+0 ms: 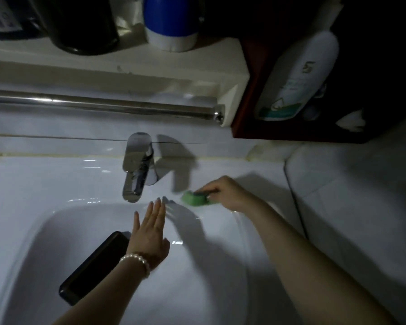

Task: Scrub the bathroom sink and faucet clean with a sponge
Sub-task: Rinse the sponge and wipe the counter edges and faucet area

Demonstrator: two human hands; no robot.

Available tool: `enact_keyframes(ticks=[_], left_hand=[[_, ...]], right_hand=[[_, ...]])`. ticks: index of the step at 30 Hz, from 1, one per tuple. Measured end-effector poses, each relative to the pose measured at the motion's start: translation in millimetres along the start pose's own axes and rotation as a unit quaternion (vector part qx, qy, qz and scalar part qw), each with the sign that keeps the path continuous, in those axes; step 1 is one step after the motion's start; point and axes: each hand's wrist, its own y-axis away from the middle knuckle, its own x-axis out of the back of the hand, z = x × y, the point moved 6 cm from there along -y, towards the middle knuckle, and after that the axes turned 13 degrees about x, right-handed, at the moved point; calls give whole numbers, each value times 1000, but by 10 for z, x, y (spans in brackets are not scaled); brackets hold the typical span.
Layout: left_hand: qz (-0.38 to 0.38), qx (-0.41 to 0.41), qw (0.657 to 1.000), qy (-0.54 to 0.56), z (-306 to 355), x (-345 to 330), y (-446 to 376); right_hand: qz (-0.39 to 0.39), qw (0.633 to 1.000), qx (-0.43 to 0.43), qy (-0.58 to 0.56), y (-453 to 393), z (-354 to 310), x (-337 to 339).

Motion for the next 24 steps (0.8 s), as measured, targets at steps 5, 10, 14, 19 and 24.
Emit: enact_keyframes(ticks=[5, 10, 14, 19, 24], left_hand=[[23, 27, 997, -74, 369, 68, -274], [3, 73, 990, -120, 444, 5, -410], [-32, 61, 988, -141, 409, -10, -459], [-54, 47, 989, -127, 362, -6, -469], [-53, 32, 992, -110, 333, 15, -458]], right_hand=[[279, 916, -133, 256, 736, 663, 1216], [179, 876, -147, 423, 732, 1056, 1267], [153, 870, -174, 436, 618, 1156, 1112], [153, 866, -200, 433, 649, 1001, 875], [84, 916, -97, 380, 517, 451, -111]])
